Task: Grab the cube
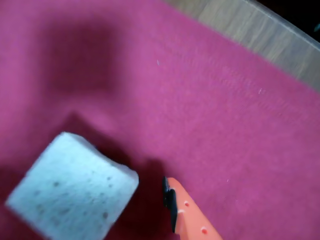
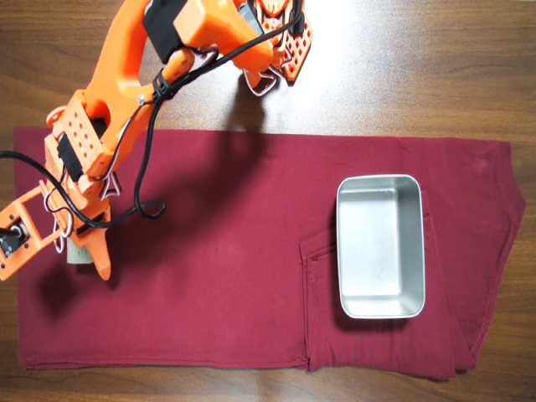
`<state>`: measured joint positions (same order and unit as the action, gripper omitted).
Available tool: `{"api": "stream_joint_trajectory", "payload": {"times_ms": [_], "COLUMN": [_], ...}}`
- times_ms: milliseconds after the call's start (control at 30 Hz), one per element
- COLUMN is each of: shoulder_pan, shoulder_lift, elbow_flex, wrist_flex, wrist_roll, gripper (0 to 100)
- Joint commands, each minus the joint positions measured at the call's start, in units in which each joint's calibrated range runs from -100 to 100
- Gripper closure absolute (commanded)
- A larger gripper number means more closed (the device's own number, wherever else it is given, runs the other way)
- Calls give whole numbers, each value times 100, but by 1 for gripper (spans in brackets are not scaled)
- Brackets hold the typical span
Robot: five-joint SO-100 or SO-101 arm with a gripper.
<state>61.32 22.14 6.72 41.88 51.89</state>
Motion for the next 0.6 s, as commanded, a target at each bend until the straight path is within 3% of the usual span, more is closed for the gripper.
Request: {"api": "stream_joint_trajectory", "payload": {"times_ms": [0,267,433,500,567], "shoulder_pan": [49,1,-66,-114,-162], "shoulder_lift": [81,436,578,640,623], "elbow_flex": [-340,-495,-513,-513,-513], "wrist_flex": [-172,-513,-532,-550,-670], "wrist_roll": [-15,-83,-132,-234,-298], "gripper": [54,55,75,92,94]}}
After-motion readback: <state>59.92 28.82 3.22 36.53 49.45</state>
